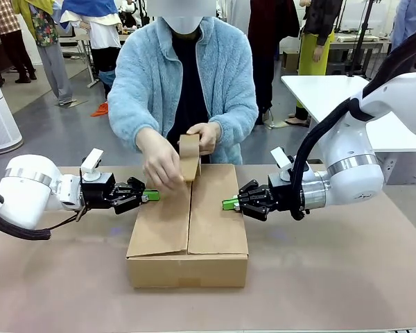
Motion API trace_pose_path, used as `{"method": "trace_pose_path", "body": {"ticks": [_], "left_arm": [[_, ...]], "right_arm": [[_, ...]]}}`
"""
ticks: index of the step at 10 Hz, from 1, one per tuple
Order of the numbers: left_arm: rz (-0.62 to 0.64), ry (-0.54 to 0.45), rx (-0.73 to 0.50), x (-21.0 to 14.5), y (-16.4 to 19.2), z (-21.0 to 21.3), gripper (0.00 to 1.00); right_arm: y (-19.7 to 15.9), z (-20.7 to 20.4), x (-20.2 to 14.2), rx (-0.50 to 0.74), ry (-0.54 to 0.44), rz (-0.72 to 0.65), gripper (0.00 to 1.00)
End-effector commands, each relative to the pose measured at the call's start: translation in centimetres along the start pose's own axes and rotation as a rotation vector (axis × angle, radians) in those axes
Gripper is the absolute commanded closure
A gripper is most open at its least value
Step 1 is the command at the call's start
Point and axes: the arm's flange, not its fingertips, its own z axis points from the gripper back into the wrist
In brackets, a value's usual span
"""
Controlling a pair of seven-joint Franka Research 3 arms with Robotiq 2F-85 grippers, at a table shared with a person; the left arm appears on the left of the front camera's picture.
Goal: Wrap the clocks to prevent damage.
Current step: After the human seals the box with tape, release both hands from the side flaps of the Package Box.
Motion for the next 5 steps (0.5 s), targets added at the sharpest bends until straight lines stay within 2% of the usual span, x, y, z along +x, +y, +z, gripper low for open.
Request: {"method": "trace_pose_path", "body": {"ticks": [1, 5], "left_arm": [[-0.002, 0.005, 0.002, -0.15, -0.07, -0.08, 1.0], [-0.002, 0.005, 0.002, -0.15, -0.07, -0.08, 1.0]], "right_arm": [[0.01, -0.06, -0.16, -0.003, 0.008, -0.002, 0.99], [0.01, -0.06, -0.16, -0.003, 0.008, -0.002, 0.99]]}}
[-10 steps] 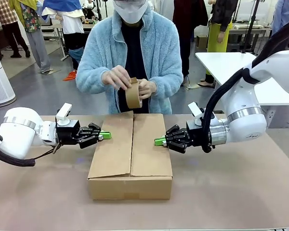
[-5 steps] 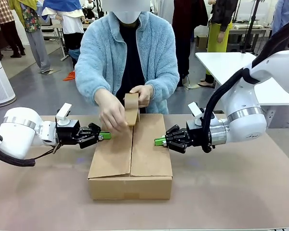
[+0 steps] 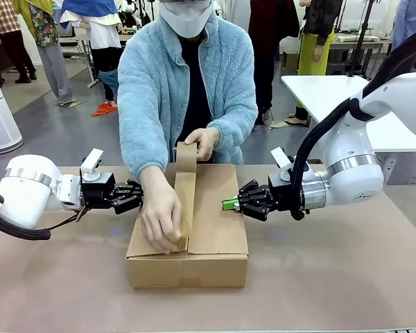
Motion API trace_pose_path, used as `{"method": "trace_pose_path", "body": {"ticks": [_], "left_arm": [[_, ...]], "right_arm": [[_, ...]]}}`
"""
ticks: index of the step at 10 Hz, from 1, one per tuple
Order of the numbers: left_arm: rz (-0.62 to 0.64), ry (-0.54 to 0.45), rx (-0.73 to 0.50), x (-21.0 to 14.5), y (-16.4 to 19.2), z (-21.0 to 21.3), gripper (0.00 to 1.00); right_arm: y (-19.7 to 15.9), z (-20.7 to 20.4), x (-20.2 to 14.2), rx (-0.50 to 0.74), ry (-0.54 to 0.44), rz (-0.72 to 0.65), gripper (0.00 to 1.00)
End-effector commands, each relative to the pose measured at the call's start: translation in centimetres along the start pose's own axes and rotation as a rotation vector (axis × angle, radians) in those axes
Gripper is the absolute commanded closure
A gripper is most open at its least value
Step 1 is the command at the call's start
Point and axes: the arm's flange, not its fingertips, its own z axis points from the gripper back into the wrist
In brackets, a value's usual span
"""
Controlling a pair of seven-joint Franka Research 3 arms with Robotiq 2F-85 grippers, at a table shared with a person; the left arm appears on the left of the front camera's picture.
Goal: Wrap the clocks to prevent damage.
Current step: After the human seals the box with tape, release both hands from the side flaps of the Package Box.
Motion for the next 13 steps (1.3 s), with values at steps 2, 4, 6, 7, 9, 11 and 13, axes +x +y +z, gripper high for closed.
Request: {"method": "trace_pose_path", "body": {"ticks": [2, 4, 6, 7, 9, 11, 13], "left_arm": [[-0.002, 0.005, 0.002, -0.15, -0.07, -0.08, 1.0], [-0.002, 0.005, 0.002, -0.15, -0.07, -0.08, 1.0], [-0.002, 0.005, 0.002, -0.15, -0.07, -0.08, 1.0], [-0.002, 0.005, 0.002, -0.15, -0.07, -0.08, 1.0], [-0.002, 0.005, 0.002, -0.15, -0.07, -0.08, 1.0], [-0.002, 0.005, 0.002, -0.15, -0.07, -0.08, 1.0], [-0.002, 0.005, 0.002, -0.15, -0.07, -0.08, 1.0]], "right_arm": [[0.01, -0.06, -0.16, -0.003, 0.008, -0.002, 0.99], [0.01, -0.06, -0.16, -0.003, 0.008, -0.002, 0.99], [0.01, -0.06, -0.16, -0.003, 0.008, -0.002, 0.99], [0.01, -0.06, -0.16, -0.003, 0.008, -0.002, 0.99], [0.01, -0.06, -0.16, -0.003, 0.008, -0.002, 0.99], [0.01, -0.06, -0.16, -0.003, 0.008, -0.002, 0.99], [0.01, -0.06, -0.16, -0.003, 0.008, -0.002, 0.99]]}}
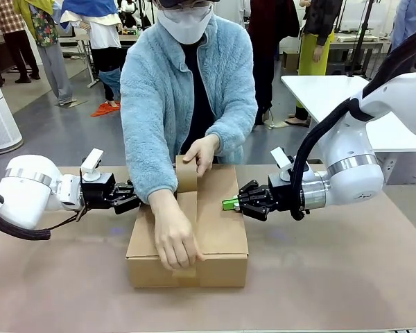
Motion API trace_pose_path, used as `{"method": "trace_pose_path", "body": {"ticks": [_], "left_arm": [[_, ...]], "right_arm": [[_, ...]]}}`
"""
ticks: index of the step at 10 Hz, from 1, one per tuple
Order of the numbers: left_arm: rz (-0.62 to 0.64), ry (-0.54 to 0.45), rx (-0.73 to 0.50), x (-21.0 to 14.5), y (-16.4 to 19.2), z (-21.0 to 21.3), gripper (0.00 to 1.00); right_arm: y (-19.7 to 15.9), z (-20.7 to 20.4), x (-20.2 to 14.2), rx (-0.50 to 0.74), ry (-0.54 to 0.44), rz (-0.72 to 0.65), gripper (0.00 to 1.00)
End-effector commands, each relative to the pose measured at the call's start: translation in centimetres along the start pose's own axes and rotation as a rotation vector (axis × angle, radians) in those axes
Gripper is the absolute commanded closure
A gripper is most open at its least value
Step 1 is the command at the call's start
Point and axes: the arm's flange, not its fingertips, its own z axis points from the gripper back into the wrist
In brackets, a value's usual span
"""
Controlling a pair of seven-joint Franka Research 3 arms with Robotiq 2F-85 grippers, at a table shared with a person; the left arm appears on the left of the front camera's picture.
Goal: Wrap the clocks to prevent damage.
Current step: After the human seals the box with tape, release both hands from the side flaps of the Package Box.
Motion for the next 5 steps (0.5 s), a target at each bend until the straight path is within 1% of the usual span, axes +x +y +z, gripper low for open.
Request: {"method": "trace_pose_path", "body": {"ticks": [1, 5], "left_arm": [[-0.003, 0.004, 0.002, -0.12, -0.07, -0.09, 1.0], [-0.003, 0.004, 0.002, -0.12, -0.07, -0.09, 1.0]], "right_arm": [[0.01, -0.06, -0.14, -0.003, 0.008, -0.001, 0.99], [0.01, -0.06, -0.14, -0.003, 0.008, -0.001, 0.99]]}}
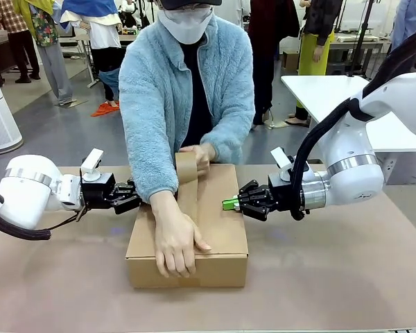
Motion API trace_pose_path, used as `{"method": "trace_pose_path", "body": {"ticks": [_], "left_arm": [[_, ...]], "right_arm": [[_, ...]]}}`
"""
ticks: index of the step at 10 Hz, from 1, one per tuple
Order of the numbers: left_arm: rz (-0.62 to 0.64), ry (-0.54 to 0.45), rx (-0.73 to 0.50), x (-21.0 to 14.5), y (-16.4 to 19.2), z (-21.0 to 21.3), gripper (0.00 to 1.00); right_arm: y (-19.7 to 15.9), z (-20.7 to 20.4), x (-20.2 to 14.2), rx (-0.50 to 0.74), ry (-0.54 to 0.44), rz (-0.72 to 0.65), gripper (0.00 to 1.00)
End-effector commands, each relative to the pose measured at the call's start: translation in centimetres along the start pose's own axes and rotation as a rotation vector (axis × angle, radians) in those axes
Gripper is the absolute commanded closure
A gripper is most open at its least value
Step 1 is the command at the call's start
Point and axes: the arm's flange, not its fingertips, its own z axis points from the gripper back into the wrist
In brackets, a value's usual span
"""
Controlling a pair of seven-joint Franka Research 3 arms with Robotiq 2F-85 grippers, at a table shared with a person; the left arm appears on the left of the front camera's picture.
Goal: Wrap the clocks to prevent damage.
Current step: After the human seals the box with tape, release both hands from the side flaps of the Package Box.
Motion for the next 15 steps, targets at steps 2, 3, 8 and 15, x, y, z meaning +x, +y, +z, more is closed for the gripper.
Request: {"method": "trace_pose_path", "body": {"ticks": [2, 3, 8, 15], "left_arm": [[-0.003, 0.004, 0.002, -0.11, -0.07, -0.09, 1.0], [-0.003, 0.004, 0.002, -0.11, -0.07, -0.09, 1.0], [-0.003, 0.004, 0.002, -0.11, -0.07, -0.09, 1.0], [-0.003, 0.004, 0.002, -0.11, -0.07, -0.09, 1.0]], "right_arm": [[0.01, -0.07, -0.14, -0.003, 0.008, -0.001, 0.99], [0.01, -0.07, -0.14, -0.003, 0.008, -0.001, 0.99], [0.01, -0.07, -0.14, -0.003, 0.008, -0.001, 0.99], [0.01, -0.07, -0.14, -0.003, 0.008, -0.001, 0.99]]}}
